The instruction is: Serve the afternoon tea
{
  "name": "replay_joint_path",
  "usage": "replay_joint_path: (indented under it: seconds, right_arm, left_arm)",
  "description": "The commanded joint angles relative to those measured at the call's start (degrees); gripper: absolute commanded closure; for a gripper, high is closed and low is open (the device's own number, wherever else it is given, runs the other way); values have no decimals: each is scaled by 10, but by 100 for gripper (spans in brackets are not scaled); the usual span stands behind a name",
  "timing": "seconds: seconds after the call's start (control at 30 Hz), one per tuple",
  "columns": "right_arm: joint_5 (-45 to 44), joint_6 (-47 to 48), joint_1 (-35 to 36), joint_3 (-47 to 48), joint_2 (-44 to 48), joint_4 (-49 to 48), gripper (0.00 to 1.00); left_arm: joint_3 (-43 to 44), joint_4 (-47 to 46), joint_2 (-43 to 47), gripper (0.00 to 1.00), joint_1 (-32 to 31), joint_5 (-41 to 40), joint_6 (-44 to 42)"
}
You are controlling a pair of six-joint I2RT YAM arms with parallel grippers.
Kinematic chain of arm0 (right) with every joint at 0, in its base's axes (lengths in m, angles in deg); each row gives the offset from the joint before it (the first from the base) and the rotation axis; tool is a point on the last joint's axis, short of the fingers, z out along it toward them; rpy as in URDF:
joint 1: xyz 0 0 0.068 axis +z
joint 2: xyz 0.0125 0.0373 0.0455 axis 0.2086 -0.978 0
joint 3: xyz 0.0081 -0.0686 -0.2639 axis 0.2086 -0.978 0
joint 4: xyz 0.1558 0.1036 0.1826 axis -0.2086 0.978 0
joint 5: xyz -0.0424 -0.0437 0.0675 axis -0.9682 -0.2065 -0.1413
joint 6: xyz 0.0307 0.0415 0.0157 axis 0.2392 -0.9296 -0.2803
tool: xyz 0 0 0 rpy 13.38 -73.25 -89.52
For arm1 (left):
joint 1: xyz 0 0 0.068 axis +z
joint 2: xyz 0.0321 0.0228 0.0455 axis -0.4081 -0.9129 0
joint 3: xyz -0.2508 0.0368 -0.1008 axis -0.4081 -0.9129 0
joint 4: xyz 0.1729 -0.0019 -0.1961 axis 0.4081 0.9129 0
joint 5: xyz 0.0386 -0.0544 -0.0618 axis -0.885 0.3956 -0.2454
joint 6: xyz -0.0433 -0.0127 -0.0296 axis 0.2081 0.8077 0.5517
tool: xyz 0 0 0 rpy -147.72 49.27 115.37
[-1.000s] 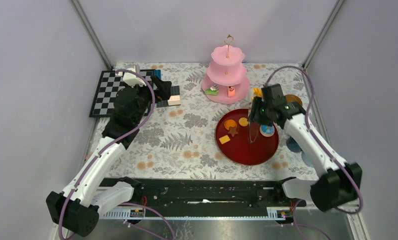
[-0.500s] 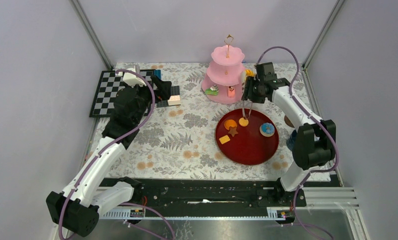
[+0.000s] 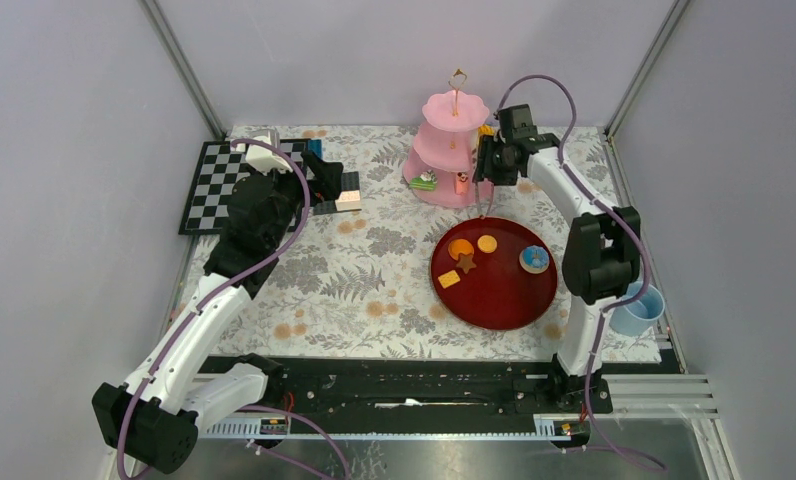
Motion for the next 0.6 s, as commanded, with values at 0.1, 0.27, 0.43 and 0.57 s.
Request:
replay_joint_path:
  seconds: [0.1,0.27,0.43,0.57]
  right_arm:
    - [-14,27,-2,96,-60,10,51]
    - [-23,36,-2,145,-91,28,46]
    - [-23,37,-2,155,-94,31,39]
    - [-27,40,-1,153,-90,34,36]
  left_arm:
    - [29,-10,9,1,-1,1,0]
    - [30,-10,7,1,-1,2,-1]
    - [30,-10,5,1,-1,3,0]
    - [30,-10,4,1,-1,5,0]
